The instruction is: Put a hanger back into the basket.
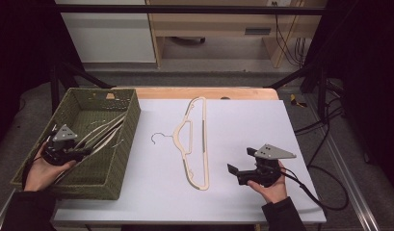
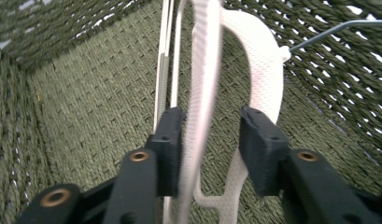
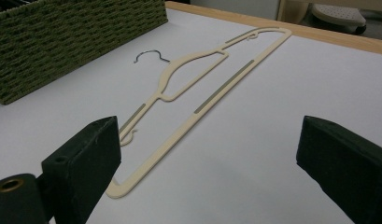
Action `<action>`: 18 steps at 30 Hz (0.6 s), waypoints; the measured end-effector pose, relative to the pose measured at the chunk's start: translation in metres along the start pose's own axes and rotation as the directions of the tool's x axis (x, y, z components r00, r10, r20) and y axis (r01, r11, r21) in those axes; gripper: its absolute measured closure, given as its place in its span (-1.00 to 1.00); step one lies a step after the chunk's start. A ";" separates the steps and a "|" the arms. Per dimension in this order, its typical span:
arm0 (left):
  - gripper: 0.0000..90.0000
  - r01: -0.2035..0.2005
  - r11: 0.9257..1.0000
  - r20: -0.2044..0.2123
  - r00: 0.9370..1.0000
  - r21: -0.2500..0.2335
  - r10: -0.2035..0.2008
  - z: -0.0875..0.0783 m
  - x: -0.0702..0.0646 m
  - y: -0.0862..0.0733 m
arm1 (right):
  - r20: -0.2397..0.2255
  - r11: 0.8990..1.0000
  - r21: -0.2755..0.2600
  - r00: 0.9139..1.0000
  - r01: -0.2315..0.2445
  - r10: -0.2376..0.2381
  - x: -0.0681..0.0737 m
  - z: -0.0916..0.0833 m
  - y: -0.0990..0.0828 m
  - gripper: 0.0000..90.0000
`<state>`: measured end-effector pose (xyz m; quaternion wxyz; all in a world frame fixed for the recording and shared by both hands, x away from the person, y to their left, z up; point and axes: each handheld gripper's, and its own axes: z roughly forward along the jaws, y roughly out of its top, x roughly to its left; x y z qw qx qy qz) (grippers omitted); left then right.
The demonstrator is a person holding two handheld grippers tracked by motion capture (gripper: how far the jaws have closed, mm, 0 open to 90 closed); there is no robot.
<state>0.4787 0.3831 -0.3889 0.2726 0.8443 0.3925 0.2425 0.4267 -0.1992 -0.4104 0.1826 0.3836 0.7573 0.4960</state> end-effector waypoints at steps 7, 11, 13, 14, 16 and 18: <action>-0.12 0.026 0.996 -0.006 1.000 -0.088 -0.027 -0.014 0.002 0.003 | -0.006 1.000 -0.001 1.000 0.009 -0.009 0.001 0.001 0.001 -0.84; -0.21 0.077 0.983 -0.022 0.996 -0.164 -0.081 -0.026 0.002 0.005 | -0.011 1.000 -0.007 1.000 0.010 -0.010 0.003 0.001 0.003 -0.84; -0.26 0.104 0.970 -0.018 0.994 -0.221 -0.111 -0.033 0.000 0.006 | -0.015 1.000 -0.010 1.000 0.016 -0.017 0.004 0.001 0.004 -0.84; -0.30 0.117 0.961 -0.012 0.992 -0.251 -0.124 -0.036 -0.002 0.006 | -0.019 1.000 -0.012 1.000 0.015 -0.015 0.005 0.002 0.005 -0.84; -0.38 0.136 0.941 0.006 0.990 -0.310 -0.141 -0.042 -0.009 0.008 | -0.026 1.000 -0.016 1.000 0.012 -0.013 0.007 0.003 0.006 -0.85; -0.46 0.129 0.926 0.012 0.991 -0.356 -0.134 -0.048 -0.019 0.011 | -0.027 1.000 -0.017 1.000 0.014 -0.014 0.009 0.006 0.008 -0.86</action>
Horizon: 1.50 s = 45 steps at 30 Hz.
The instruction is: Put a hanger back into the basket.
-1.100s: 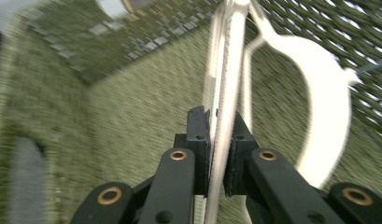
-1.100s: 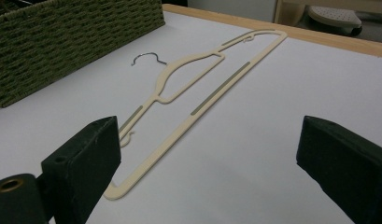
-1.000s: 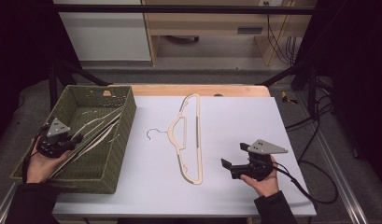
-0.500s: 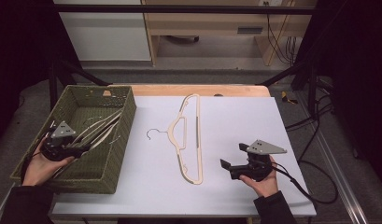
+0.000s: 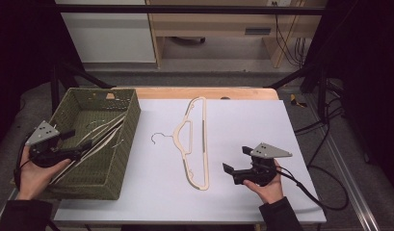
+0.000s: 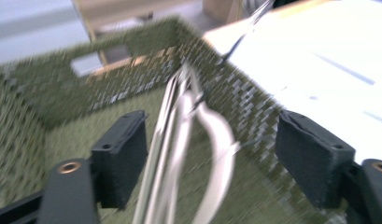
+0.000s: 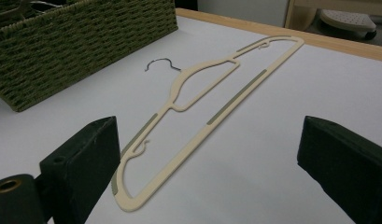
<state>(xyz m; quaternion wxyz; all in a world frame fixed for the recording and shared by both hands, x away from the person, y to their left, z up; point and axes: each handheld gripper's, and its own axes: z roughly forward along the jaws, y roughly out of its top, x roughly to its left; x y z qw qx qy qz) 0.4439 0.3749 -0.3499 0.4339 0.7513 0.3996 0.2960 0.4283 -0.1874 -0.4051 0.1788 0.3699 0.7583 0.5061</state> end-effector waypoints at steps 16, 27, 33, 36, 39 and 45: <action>-0.69 0.046 0.987 0.115 0.993 -0.157 -0.028 -0.003 -0.060 0.010 | 0.018 1.000 -0.006 1.000 0.007 -0.007 0.002 0.001 0.005 -0.85; -0.69 0.035 0.974 0.209 0.978 -0.224 0.013 0.000 -0.109 0.009 | 0.013 1.000 -0.017 1.000 0.007 -0.007 0.006 0.005 0.009 -0.84; -0.70 0.009 0.979 0.263 0.964 -0.203 0.046 0.017 -0.139 0.004 | -0.016 0.999 -0.004 0.999 0.037 -0.037 0.020 0.019 0.020 -0.84; -0.70 -0.002 0.984 0.280 0.959 -0.178 0.052 0.029 -0.149 -0.001 | -0.028 0.999 -0.003 0.999 0.039 -0.039 0.027 0.029 0.027 -0.82; -0.70 0.002 0.987 0.297 0.954 -0.161 0.047 0.039 -0.155 -0.008 | -0.023 0.999 0.018 0.999 0.043 -0.042 0.035 0.041 0.032 -0.79; -0.71 -0.013 0.993 0.308 0.950 -0.119 0.050 0.049 -0.161 -0.018 | -0.004 0.995 0.094 1.000 0.021 -0.020 0.046 0.072 0.034 -0.65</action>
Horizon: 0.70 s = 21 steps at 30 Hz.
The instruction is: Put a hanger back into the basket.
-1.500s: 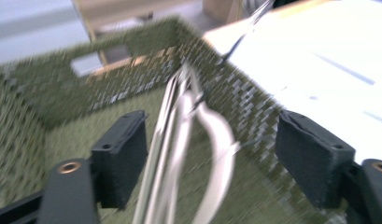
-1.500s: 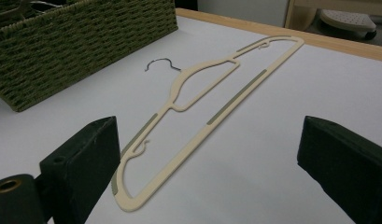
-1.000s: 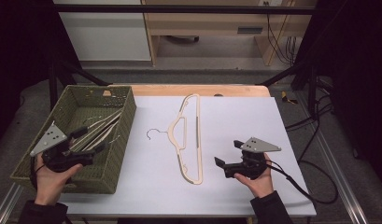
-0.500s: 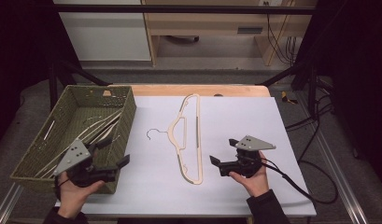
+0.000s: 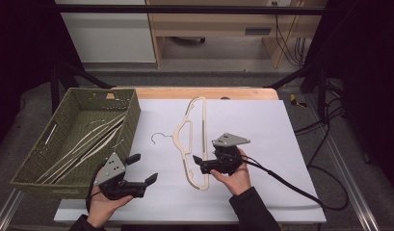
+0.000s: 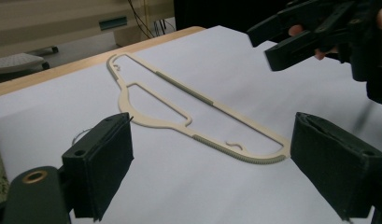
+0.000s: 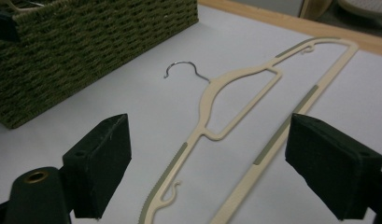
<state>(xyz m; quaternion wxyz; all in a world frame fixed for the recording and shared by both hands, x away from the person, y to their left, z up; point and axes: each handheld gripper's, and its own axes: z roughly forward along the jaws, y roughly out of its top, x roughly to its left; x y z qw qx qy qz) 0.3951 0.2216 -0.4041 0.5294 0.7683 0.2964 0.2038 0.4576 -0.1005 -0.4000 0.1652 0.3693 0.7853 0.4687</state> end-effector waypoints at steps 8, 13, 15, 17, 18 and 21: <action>-0.77 0.002 1.000 0.010 1.000 0.009 -0.002 0.005 0.000 -0.005 | -0.004 0.992 0.124 1.000 -0.021 0.021 0.015 0.048 -0.009 -0.44; -0.82 0.013 1.000 0.008 1.000 0.023 -0.013 0.008 0.002 -0.008 | 0.029 0.978 0.206 1.000 0.003 -0.009 0.019 0.077 -0.021 -0.26; -0.85 0.015 0.999 0.004 1.000 0.031 -0.015 0.010 0.002 -0.009 | 0.037 0.973 0.231 0.999 -0.001 -0.008 0.020 0.087 -0.027 -0.17; -0.86 0.021 0.999 -0.001 1.000 0.038 -0.021 0.011 0.002 -0.010 | 0.047 0.968 0.251 0.999 -0.003 -0.009 0.022 0.093 -0.031 -0.07; -0.86 0.024 0.999 0.001 1.000 0.044 -0.024 0.012 0.003 -0.011 | 0.046 0.964 0.266 0.999 0.006 -0.019 0.022 0.096 -0.034 -0.04; -0.86 0.034 0.998 0.003 0.999 0.050 -0.034 0.014 0.003 -0.012 | 0.068 0.960 0.276 0.996 0.041 -0.063 0.026 0.098 -0.035 0.05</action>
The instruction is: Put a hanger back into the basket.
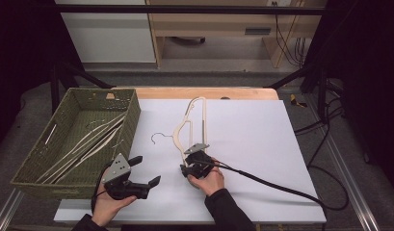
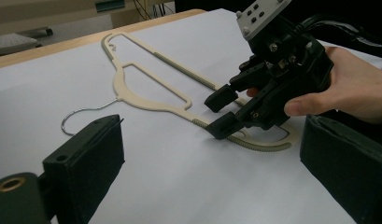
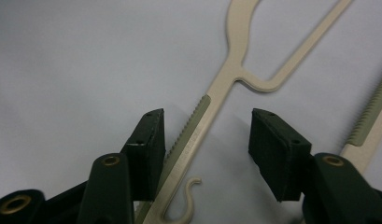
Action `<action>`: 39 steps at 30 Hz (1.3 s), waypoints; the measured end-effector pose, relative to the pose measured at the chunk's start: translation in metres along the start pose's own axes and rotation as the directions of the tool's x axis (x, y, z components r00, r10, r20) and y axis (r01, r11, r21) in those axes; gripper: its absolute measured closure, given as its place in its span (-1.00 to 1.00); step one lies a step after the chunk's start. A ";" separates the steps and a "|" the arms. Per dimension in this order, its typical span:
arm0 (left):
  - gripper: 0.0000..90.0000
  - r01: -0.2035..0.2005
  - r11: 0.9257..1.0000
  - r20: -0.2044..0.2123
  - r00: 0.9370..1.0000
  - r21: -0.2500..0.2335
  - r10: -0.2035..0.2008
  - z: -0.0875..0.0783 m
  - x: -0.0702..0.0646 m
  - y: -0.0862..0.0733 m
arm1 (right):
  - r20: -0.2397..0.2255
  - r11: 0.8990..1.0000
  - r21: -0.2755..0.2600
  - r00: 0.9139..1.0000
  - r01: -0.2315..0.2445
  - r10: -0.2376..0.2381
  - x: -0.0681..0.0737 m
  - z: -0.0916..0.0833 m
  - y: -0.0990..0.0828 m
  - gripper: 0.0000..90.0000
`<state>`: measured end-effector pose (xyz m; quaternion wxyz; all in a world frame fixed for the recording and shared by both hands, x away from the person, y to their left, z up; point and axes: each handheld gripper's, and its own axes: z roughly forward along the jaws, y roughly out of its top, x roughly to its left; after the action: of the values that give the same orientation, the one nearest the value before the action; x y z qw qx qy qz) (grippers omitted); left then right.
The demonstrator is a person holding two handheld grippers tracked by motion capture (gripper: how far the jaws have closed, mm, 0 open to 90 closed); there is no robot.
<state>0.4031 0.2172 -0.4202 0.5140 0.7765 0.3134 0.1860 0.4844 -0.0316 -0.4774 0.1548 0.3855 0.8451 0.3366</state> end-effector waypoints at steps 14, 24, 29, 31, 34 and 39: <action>-0.84 0.007 1.000 -0.001 1.000 0.006 -0.007 0.001 -0.001 0.000 | 0.031 0.991 0.078 0.994 -0.109 0.107 0.004 -0.003 0.008 0.69; -0.83 0.004 1.000 -0.003 1.000 0.012 -0.004 0.001 -0.002 0.000 | 0.016 0.981 0.142 0.992 -0.130 0.129 -0.006 -0.018 0.000 0.74; -0.83 0.002 1.000 -0.003 1.000 0.018 -0.002 0.003 -0.002 -0.001 | 0.019 0.977 0.167 0.991 -0.132 0.130 -0.019 -0.034 -0.014 0.75; -0.83 -0.001 1.000 -0.003 1.000 0.020 0.001 0.003 -0.003 -0.001 | 0.027 0.976 0.179 0.992 -0.128 0.125 -0.023 -0.041 -0.019 0.76; -0.83 0.000 1.000 -0.003 1.000 0.022 0.000 0.004 -0.004 -0.001 | 0.036 0.974 0.187 0.991 -0.132 0.127 -0.028 -0.051 -0.029 0.76; -0.83 -0.002 1.000 -0.001 1.000 0.025 0.002 0.005 -0.005 -0.001 | 0.057 0.974 0.184 0.991 -0.131 0.122 -0.038 -0.063 -0.042 0.76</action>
<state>0.4026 0.2110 -0.4235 0.5039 0.7831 0.3151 0.1830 0.4533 -0.1087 -0.4608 0.1152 0.4589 0.8430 0.2559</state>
